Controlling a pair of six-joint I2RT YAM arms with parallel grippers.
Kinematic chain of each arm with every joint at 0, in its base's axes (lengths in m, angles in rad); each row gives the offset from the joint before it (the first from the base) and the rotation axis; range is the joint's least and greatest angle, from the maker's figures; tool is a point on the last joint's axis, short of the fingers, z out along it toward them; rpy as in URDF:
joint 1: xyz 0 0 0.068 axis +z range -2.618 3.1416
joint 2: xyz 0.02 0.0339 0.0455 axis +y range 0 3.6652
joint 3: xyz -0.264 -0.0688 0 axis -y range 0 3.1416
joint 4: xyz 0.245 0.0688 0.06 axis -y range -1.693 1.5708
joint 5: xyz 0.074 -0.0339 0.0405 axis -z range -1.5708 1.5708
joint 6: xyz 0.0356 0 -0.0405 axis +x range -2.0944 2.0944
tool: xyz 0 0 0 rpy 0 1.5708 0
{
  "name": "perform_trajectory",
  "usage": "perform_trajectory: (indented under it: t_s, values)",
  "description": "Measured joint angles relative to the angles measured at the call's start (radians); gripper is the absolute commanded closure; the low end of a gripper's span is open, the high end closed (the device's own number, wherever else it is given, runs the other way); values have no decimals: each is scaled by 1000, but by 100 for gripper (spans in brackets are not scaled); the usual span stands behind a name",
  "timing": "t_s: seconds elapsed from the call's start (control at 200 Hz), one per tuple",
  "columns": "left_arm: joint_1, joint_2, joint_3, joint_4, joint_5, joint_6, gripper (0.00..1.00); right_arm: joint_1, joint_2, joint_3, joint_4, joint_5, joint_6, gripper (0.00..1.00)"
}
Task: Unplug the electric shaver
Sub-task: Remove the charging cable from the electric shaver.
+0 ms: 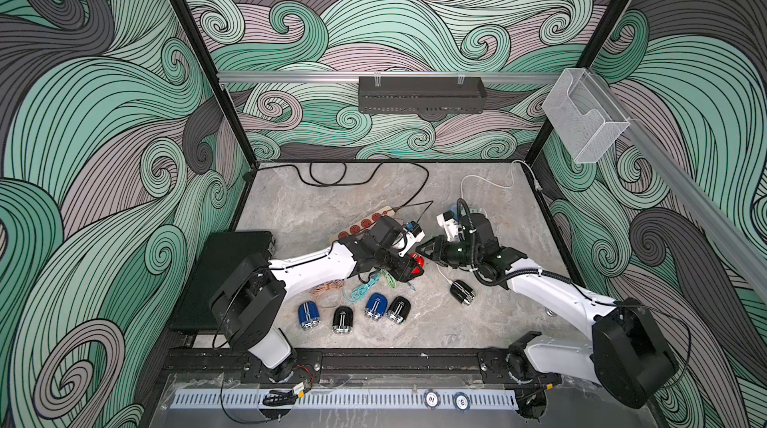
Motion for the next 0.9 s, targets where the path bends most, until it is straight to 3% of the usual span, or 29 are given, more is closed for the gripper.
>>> perform_trajectory:
  t_s: [0.375, 0.901]
  values:
    - [6, -36, -21, 25, -1, -1, 77, -2, -1, 0, 21, -6, 12, 99]
    - [-8, -24, -11, 89, 85, 59, 80, -94, -133, 0, -135, -61, -65, 100]
